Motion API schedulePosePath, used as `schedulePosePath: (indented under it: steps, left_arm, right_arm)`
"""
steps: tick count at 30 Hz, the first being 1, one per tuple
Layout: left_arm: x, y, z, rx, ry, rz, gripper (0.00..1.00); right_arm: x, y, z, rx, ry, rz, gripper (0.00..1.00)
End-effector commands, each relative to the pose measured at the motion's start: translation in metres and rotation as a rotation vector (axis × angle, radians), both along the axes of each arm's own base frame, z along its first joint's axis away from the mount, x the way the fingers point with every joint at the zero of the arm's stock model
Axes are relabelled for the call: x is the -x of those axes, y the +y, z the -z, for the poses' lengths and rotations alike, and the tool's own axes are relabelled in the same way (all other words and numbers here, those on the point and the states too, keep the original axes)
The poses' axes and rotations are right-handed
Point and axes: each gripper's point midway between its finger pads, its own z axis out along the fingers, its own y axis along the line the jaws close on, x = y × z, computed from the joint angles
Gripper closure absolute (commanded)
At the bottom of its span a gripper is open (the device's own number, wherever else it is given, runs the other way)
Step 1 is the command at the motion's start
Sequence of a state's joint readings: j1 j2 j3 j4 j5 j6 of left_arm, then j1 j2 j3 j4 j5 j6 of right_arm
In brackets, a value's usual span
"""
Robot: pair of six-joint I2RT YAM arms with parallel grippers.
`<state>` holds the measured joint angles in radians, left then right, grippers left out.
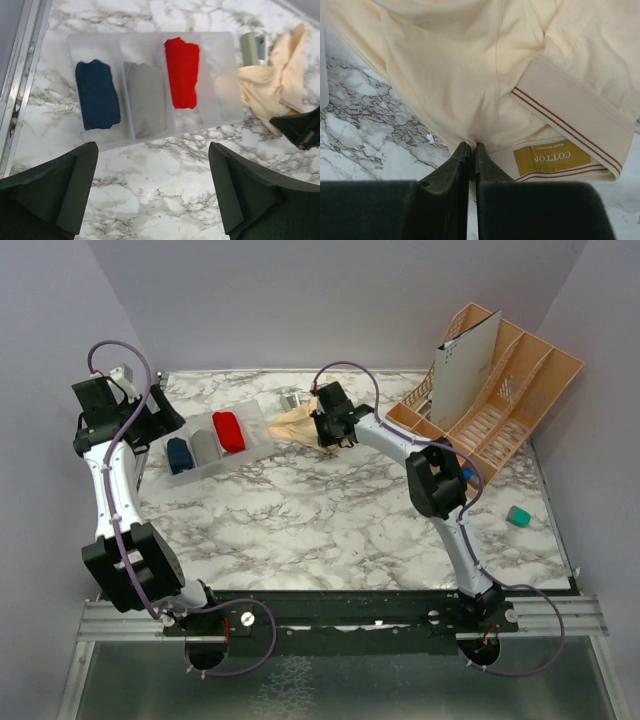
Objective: Roll the underwear
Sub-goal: Pick up the underwear from the center of the board.
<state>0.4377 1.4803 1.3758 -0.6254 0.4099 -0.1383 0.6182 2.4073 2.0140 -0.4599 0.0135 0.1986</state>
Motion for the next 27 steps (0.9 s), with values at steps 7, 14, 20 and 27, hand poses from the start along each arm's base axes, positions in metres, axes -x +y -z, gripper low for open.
schedulePosePath:
  steps: [7, 14, 20, 27]
  left_arm:
    - [0.027, -0.086, -0.030, 0.071, -0.155, 0.194, 0.01]
    - [0.047, -0.137, -0.021, 0.128, -0.193, 0.287, 0.01]
    - [0.053, -0.159, -0.007, 0.138, -0.194, 0.324, 0.01]
    - [0.077, -0.228, 0.002, 0.229, -0.166, 0.553, 0.01]
  right_arm:
    - [0.046, -0.027, -0.070, 0.007, -0.082, -0.155, 0.99]
    - [0.184, -0.058, -0.084, -0.142, 0.062, -0.391, 1.00]
    - [0.262, -0.123, -0.035, -0.097, 0.158, -0.225, 0.99]
    - [0.227, -0.129, -0.081, -0.186, 0.031, 0.060, 1.00]
